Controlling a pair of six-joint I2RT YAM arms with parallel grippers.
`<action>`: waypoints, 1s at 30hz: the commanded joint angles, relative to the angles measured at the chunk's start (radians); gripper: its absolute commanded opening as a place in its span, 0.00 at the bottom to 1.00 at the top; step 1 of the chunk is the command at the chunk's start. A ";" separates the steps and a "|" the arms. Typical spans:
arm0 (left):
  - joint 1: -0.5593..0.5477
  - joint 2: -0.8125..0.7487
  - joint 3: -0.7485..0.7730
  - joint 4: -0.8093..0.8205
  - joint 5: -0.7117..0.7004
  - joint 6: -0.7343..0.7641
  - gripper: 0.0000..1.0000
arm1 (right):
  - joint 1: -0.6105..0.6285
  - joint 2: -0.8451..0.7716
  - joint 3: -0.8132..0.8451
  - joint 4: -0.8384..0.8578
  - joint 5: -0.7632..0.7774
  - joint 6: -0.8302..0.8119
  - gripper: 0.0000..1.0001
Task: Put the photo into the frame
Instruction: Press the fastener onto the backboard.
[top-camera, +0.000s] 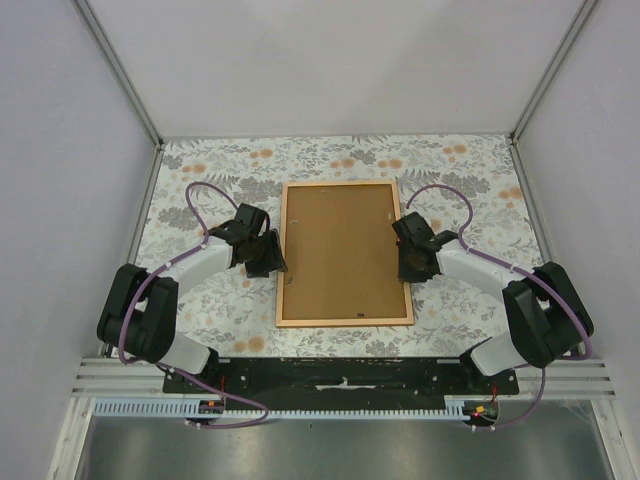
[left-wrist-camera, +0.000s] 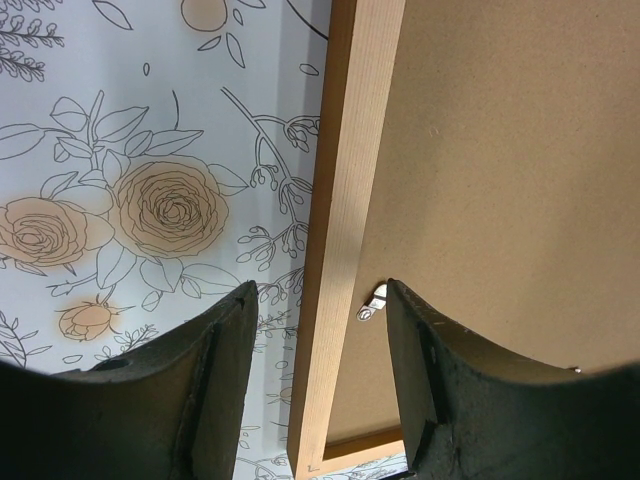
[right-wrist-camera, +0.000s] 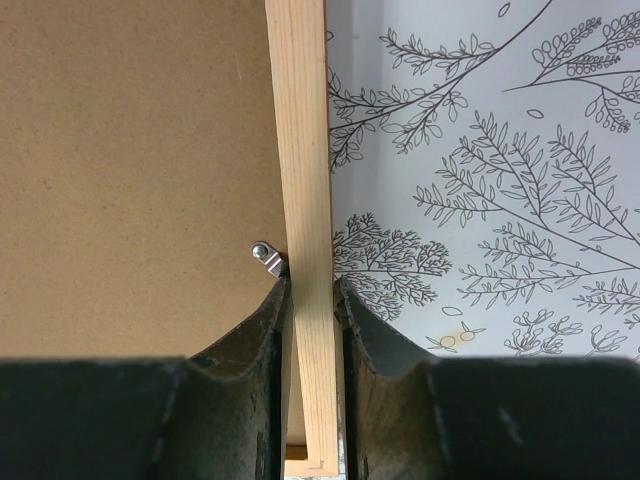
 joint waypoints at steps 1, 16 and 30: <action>-0.003 -0.007 -0.007 0.035 0.012 -0.022 0.61 | 0.006 0.020 0.009 0.053 0.073 0.031 0.26; -0.003 -0.007 -0.015 0.039 0.024 -0.023 0.60 | 0.008 -0.004 -0.016 0.086 0.087 0.155 0.17; -0.016 -0.021 -0.004 0.003 0.024 0.033 0.70 | 0.009 0.003 -0.017 0.089 0.091 0.125 0.07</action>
